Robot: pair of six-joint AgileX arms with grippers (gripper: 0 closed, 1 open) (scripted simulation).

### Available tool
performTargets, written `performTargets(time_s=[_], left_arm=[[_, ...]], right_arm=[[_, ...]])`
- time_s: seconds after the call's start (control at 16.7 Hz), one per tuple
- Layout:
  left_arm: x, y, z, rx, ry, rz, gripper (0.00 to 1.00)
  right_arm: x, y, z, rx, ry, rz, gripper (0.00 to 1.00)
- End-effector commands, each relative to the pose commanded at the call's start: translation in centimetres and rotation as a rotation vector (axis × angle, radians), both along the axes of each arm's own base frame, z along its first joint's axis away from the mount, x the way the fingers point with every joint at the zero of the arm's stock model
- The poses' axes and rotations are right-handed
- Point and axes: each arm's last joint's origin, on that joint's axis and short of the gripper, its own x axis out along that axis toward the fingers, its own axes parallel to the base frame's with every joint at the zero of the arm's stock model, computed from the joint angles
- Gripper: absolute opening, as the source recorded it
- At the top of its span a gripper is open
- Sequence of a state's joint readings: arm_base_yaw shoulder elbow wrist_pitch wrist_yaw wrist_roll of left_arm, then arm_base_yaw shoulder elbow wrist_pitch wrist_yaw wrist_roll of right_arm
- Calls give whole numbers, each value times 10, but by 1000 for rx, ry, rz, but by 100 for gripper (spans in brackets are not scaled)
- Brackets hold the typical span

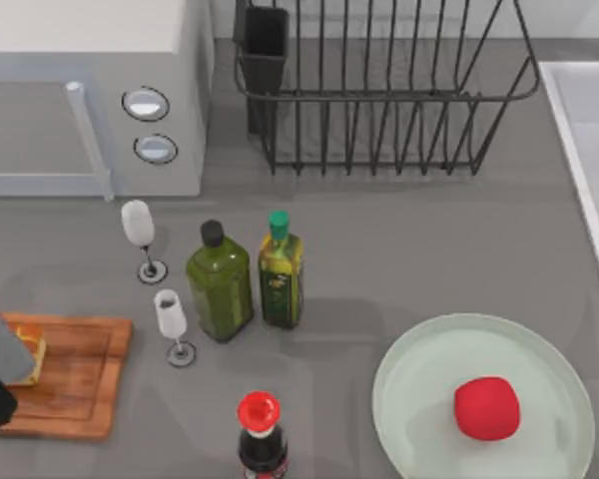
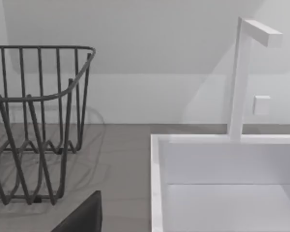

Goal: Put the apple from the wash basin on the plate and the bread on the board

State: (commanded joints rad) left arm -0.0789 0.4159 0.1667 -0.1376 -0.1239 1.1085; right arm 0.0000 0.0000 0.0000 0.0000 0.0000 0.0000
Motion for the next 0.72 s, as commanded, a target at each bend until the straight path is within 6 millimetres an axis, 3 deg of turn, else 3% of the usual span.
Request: performTargets(time_s=[0.36, 0.72], left_arm=[[-16, 4, -5, -721, -252, 172, 100], [-22, 6, -7, -1094, -361, 177, 100]], right_arm=[[0, 0, 0, 0, 0, 0, 100], [0, 0, 0, 0, 0, 0, 100]])
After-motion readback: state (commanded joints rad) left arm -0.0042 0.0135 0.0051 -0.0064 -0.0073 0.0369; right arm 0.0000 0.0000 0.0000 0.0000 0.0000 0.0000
